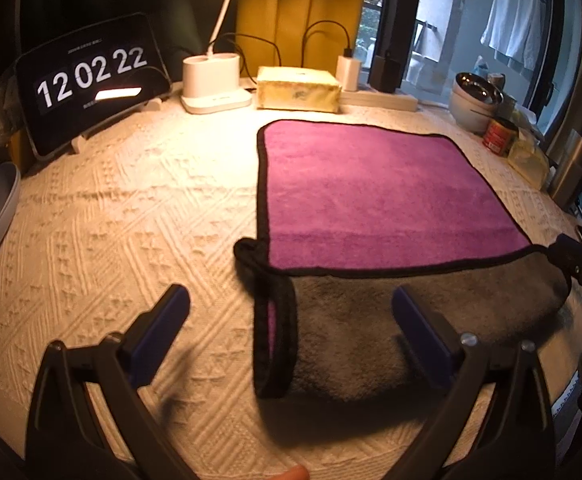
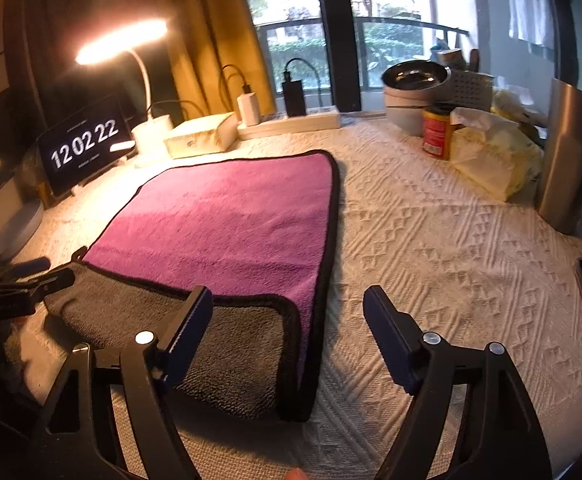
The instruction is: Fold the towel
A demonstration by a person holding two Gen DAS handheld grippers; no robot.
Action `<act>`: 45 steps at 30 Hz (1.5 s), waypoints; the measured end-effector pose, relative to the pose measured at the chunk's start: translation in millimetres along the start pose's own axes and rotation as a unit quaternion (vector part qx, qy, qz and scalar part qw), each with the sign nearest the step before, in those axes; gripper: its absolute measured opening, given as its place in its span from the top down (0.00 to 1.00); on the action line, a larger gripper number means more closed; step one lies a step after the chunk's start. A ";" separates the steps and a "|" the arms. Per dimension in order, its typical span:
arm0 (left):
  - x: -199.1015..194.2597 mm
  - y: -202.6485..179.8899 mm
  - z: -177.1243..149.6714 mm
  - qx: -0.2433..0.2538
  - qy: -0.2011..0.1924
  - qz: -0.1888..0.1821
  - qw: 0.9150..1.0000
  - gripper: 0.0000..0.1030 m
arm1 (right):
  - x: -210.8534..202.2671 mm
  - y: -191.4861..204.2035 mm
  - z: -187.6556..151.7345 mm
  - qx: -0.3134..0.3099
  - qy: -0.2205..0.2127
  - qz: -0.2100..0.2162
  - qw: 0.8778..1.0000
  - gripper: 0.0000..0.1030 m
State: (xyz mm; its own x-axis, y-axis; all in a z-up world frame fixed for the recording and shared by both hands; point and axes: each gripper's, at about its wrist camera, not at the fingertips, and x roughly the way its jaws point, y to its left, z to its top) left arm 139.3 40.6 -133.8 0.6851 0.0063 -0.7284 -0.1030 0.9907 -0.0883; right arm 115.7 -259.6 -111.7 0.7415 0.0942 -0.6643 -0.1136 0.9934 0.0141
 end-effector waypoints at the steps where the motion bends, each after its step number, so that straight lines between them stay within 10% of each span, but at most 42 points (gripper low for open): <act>1: 0.6 -0.5 0.0 0.002 0.003 -0.002 1.000 0.04 | 1.3 0.3 -0.4 -0.001 0.006 0.003 1.000 0.23; 18: -1.7 -13.8 -7.3 0.044 -0.001 0.004 0.999 0.73 | 15.1 13.9 -23.4 -0.039 0.051 0.029 0.998 0.91; 45: -11.1 -5.9 -16.4 0.032 -0.005 -0.028 0.999 0.90 | -9.3 29.7 -20.4 -0.071 -0.004 0.033 0.997 0.94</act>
State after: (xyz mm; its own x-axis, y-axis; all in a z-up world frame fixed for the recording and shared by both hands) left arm 120.5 32.4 -136.4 0.6959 -0.0491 -0.7165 -0.0172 0.9962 -0.0849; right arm 91.9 -232.3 -120.3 0.7347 0.1596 -0.6593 -0.2541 0.9659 -0.0493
